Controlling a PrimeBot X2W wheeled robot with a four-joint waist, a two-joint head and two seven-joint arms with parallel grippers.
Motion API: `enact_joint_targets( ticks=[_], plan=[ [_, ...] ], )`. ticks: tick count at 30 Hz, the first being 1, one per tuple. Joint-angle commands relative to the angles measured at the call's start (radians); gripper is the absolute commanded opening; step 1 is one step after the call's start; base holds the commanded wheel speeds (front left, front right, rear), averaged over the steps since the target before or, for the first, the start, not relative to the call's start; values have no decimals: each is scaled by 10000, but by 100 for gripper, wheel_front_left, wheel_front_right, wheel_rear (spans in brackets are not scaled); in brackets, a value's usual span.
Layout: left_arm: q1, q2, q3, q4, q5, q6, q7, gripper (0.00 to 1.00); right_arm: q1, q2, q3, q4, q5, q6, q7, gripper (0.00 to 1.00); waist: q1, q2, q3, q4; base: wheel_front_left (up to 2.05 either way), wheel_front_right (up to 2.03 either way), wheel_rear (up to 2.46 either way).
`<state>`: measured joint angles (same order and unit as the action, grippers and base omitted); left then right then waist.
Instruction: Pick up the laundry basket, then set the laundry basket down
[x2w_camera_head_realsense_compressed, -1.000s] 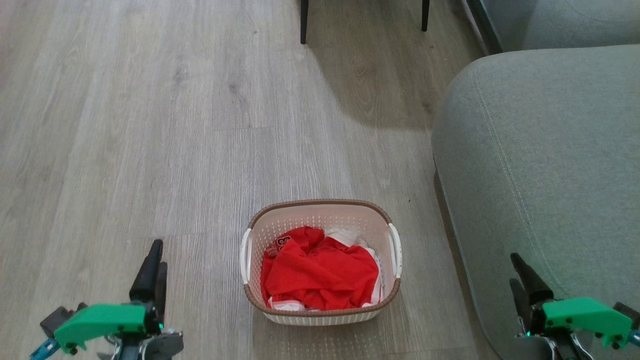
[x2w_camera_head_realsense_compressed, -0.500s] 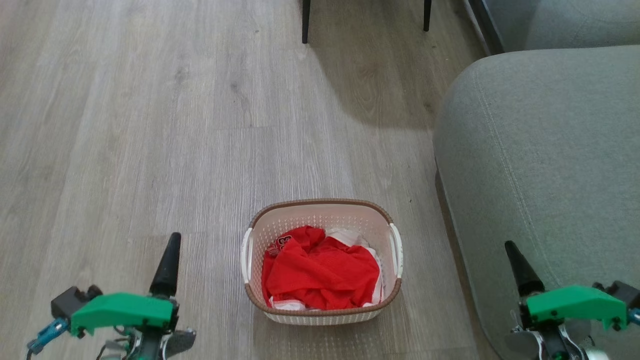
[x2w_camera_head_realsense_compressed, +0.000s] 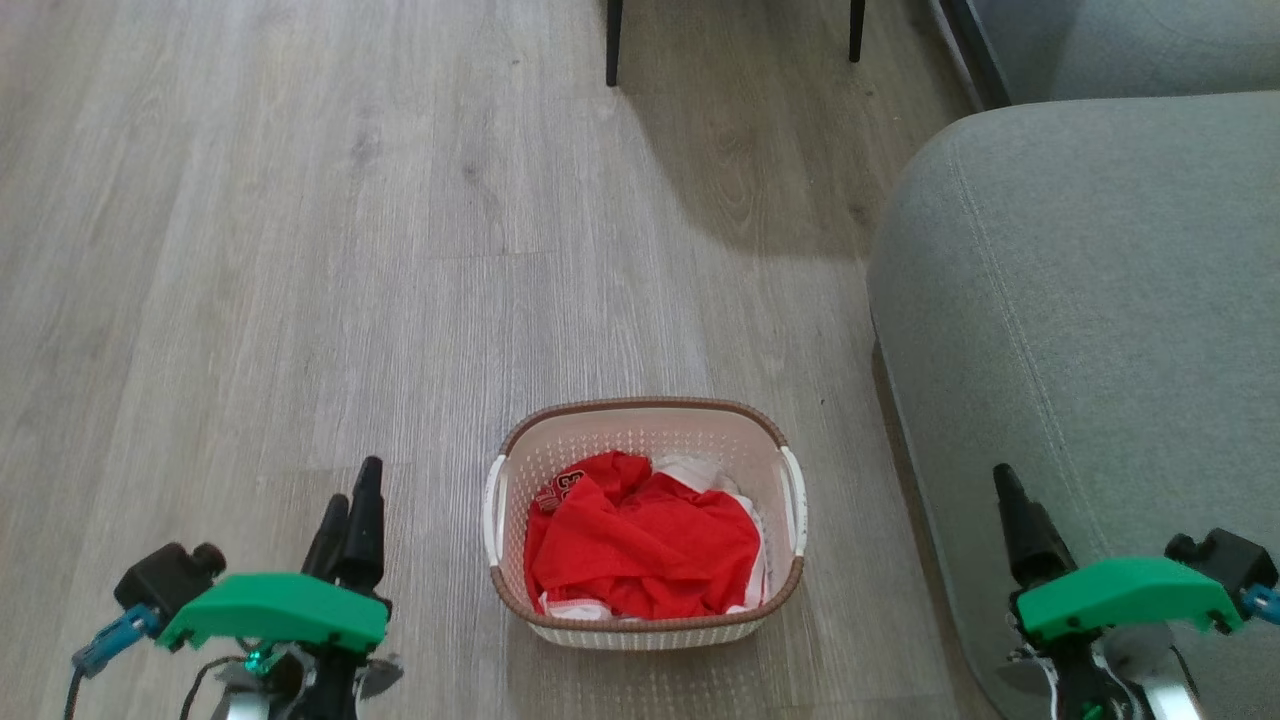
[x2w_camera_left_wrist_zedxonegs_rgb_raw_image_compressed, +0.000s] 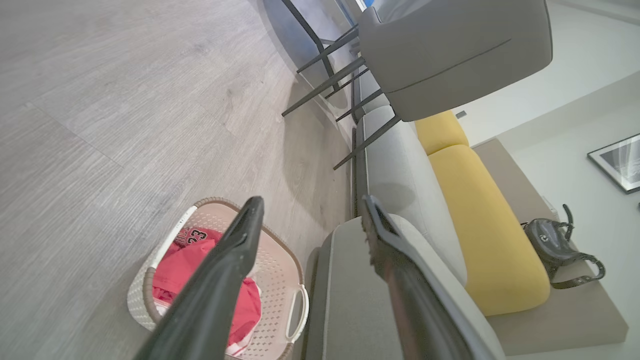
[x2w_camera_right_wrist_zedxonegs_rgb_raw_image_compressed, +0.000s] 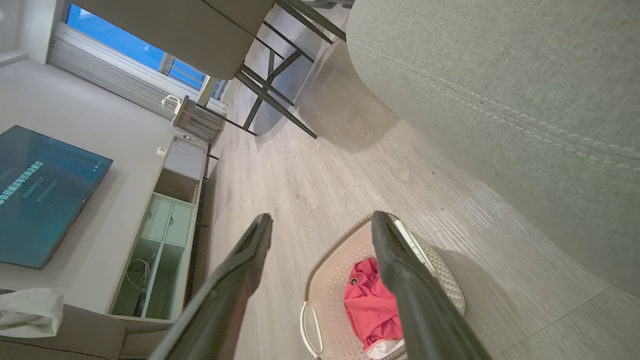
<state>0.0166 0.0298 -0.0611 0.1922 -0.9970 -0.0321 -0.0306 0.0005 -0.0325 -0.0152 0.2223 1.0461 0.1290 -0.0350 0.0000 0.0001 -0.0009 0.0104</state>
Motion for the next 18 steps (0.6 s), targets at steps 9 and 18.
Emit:
enact_joint_targets(
  ticks=[9,18],
  plan=[
    [-327,312,-260,-560,1778,381,-402,100,-439,-101,420,-503,-1591,9,-382,100,0,-1,4,15,0,0,0],
    [-235,524,-611,-601,3011,767,-670,100,-443,-112,684,-479,-2695,11,-646,100,0,-1,23,26,0,0,0]
  ],
)
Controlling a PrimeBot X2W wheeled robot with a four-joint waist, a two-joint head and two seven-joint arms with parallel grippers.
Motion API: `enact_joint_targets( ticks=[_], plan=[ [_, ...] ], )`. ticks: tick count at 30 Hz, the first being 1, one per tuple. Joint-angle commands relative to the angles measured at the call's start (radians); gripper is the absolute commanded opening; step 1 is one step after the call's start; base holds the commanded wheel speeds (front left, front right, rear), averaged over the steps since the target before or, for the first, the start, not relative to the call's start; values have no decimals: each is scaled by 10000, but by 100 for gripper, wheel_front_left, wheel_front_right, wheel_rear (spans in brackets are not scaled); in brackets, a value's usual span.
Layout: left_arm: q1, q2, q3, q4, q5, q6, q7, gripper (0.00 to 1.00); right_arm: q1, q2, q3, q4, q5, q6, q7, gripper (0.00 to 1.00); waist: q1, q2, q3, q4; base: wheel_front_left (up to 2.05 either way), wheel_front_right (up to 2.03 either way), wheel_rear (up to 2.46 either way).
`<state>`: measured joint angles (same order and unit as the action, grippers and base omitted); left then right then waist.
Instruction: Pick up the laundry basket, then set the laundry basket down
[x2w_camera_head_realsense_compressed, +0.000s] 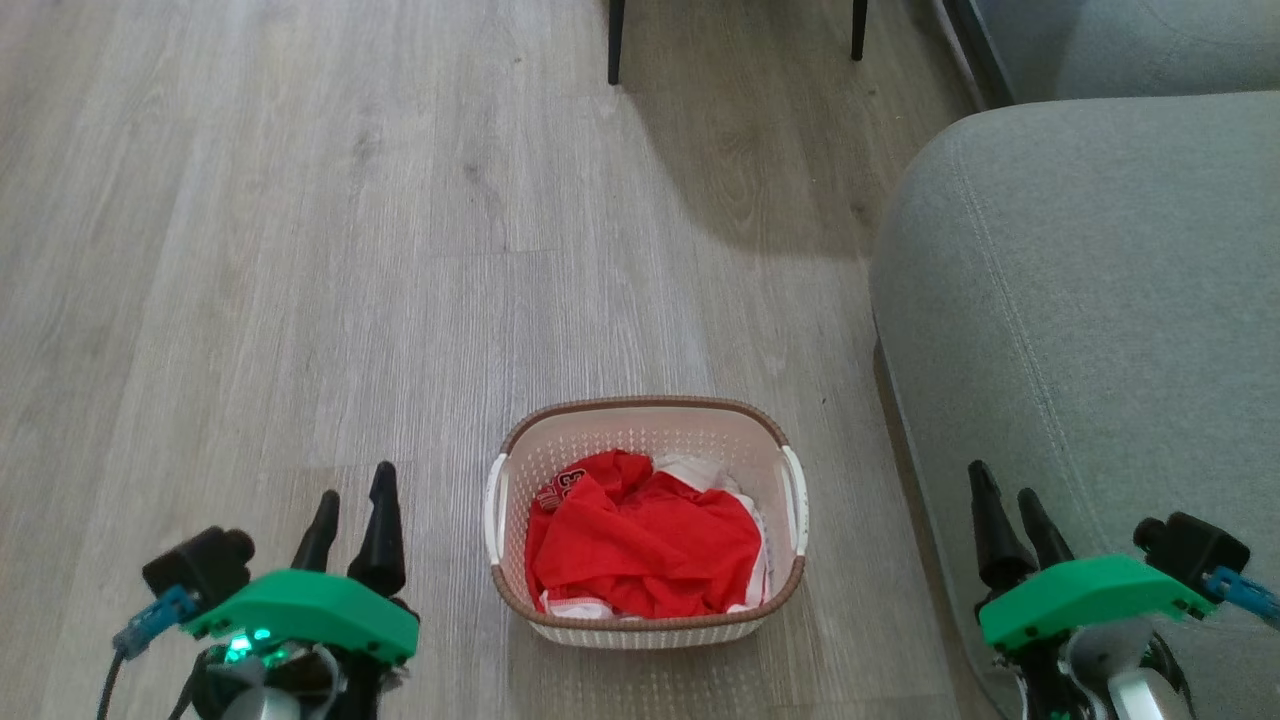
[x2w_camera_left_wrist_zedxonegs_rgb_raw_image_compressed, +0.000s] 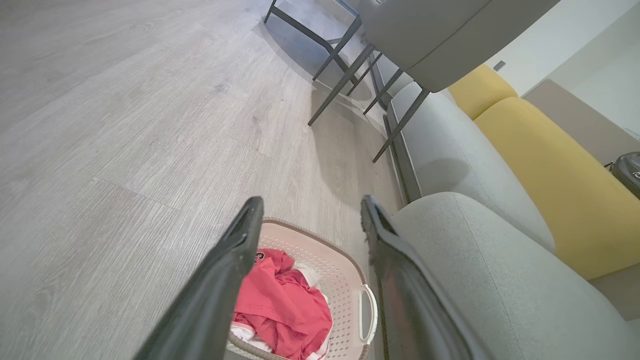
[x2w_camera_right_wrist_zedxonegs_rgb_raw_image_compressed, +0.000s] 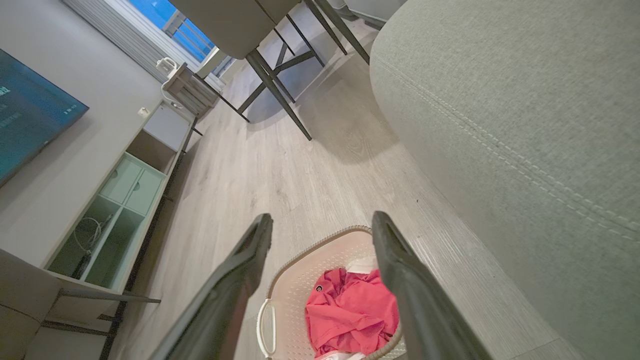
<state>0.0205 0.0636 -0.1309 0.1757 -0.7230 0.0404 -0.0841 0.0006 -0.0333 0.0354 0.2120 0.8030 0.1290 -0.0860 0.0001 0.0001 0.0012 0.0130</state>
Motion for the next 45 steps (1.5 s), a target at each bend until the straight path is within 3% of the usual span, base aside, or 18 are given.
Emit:
enact_joint_targets(
  ticks=[1,16,45],
  plan=[
    [-266,208,47,-438,396,80,-164,100,-447,-105,200,-374,-385,11,-165,100,0,-1,5,2,0,0,0],
    [-140,439,-469,-489,2145,620,-609,100,-456,-123,547,-412,-2169,13,-605,100,0,-1,35,20,0,0,0],
    [351,531,-1003,-240,5265,1032,-1441,100,-260,-156,1369,-521,-5535,16,-1426,100,-1,-1,-52,51,0,0,0]
  ],
)
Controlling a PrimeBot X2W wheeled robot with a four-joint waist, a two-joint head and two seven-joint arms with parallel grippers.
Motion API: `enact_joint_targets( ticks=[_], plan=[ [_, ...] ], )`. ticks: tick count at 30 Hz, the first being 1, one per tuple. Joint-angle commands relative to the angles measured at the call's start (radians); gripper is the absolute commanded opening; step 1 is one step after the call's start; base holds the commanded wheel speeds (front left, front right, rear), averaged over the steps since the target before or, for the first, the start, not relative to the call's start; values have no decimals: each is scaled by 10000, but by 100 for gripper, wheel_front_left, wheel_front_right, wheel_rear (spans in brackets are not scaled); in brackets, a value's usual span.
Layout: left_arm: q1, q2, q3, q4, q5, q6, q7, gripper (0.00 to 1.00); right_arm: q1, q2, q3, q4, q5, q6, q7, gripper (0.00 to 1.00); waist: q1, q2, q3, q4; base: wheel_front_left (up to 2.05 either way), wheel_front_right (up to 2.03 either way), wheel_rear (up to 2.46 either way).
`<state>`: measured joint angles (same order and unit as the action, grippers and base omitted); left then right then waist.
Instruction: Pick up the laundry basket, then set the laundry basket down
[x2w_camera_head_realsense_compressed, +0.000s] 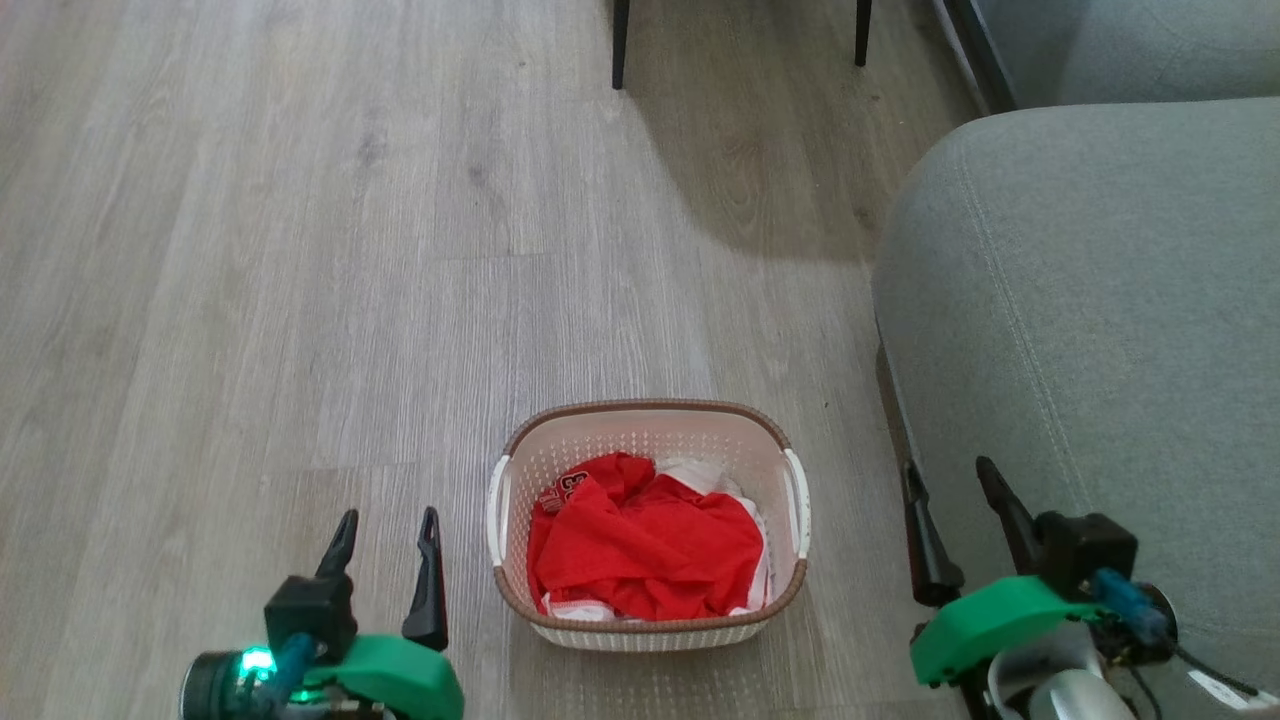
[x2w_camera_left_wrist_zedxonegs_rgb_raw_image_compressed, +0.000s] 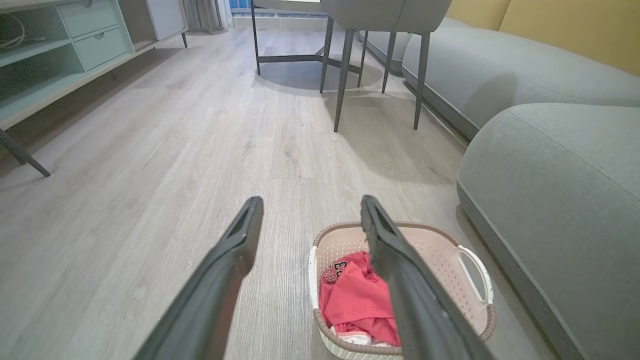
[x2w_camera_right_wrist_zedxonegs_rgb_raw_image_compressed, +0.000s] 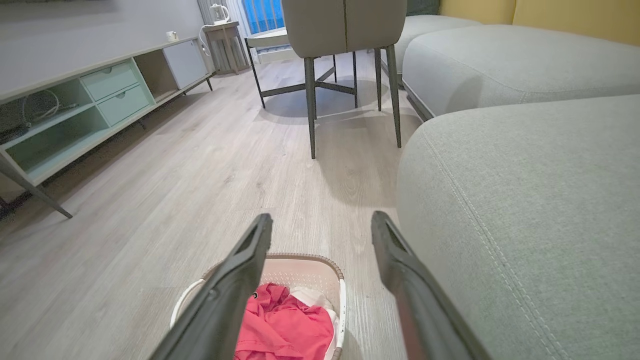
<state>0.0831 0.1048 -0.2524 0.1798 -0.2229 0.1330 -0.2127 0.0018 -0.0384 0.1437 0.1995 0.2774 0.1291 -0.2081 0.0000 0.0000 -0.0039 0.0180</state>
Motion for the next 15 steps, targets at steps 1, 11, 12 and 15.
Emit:
enact_joint_targets(
  ticks=[1,11,12,15],
  plan=[
    [-261,118,211,-280,381,113,-184,100,-265,-105,311,-401,-403,14,-234,100,0,0,-2,1,0,0,0],
    [-114,47,228,-327,1566,217,-481,100,-251,-117,589,-466,-1602,16,-527,100,0,0,15,-18,0,0,0],
    [-111,35,239,-332,1606,209,-490,100,-253,-118,592,-468,-1641,16,-536,100,0,0,19,-18,0,0,0],
    [-106,-5,289,-326,1617,169,-490,100,-256,-118,582,-450,-1643,16,-536,100,0,0,29,-27,0,0,0]
  ],
)
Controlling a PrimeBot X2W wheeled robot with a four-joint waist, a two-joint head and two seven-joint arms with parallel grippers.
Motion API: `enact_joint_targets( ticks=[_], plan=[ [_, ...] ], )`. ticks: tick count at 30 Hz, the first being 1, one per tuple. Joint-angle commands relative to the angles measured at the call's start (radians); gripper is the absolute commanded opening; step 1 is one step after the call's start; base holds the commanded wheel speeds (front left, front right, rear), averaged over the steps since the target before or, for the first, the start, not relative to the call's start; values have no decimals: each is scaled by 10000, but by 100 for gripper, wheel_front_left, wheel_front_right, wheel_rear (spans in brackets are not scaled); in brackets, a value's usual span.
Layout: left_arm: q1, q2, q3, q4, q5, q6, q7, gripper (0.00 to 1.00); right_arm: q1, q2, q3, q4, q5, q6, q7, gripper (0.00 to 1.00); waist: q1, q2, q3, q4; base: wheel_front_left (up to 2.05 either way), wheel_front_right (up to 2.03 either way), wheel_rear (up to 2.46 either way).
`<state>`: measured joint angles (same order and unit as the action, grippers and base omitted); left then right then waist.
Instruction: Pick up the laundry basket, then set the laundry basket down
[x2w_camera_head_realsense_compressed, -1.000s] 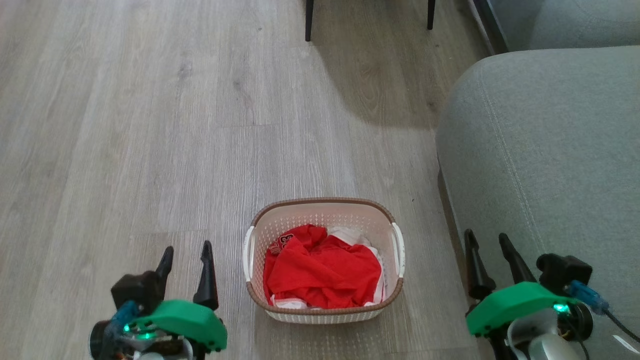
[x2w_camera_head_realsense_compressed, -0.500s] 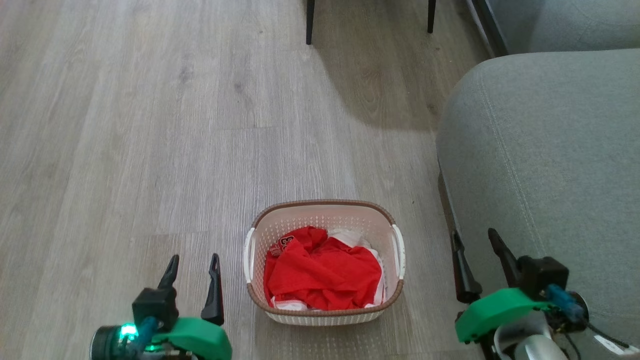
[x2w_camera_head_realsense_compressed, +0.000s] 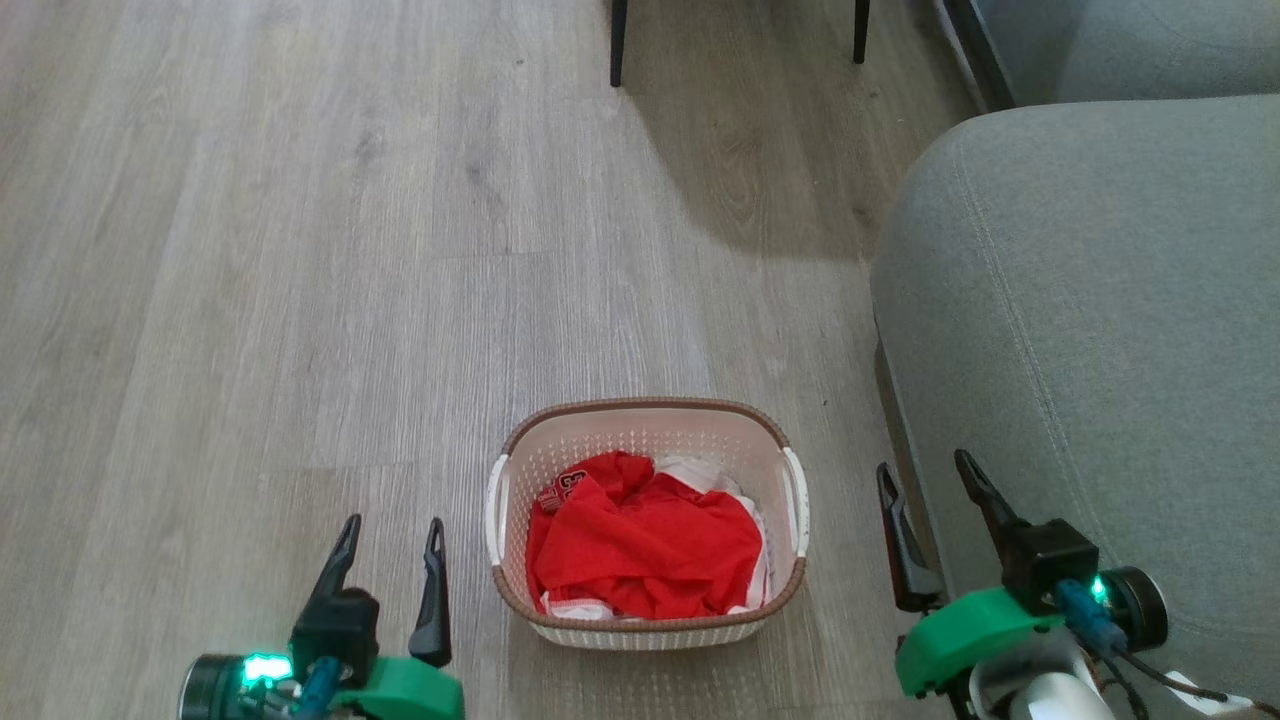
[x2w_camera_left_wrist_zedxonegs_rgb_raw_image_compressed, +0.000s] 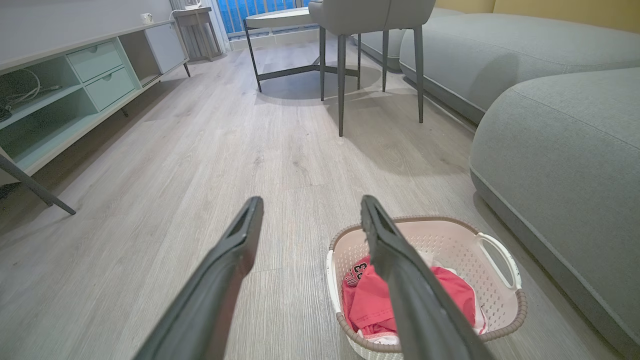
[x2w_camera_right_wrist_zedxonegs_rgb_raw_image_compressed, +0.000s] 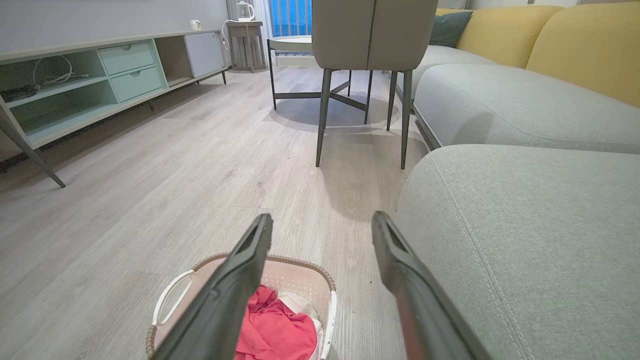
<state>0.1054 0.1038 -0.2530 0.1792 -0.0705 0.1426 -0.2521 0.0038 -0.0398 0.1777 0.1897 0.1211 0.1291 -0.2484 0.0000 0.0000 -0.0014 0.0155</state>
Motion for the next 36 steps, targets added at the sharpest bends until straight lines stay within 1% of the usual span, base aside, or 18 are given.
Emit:
enact_joint_targets(
  ticks=[1,23,30,36],
  plan=[
    [-326,-7,312,-314,95,61,-97,100,-280,-104,240,-345,-80,16,-134,100,0,0,7,-7,0,0,0],
    [-328,-208,540,-263,227,-121,-97,100,-320,-104,130,-318,-104,16,-134,100,0,0,176,-2,0,0,0],
    [-549,-265,596,-218,231,-171,-97,100,-629,-104,32,-126,-210,16,-134,100,0,0,710,27,0,0,0],
    [-1050,-339,694,-115,135,-223,-97,100,-1244,-104,-19,161,-345,16,-134,100,0,0,1573,52,0,0,0]
  ],
)
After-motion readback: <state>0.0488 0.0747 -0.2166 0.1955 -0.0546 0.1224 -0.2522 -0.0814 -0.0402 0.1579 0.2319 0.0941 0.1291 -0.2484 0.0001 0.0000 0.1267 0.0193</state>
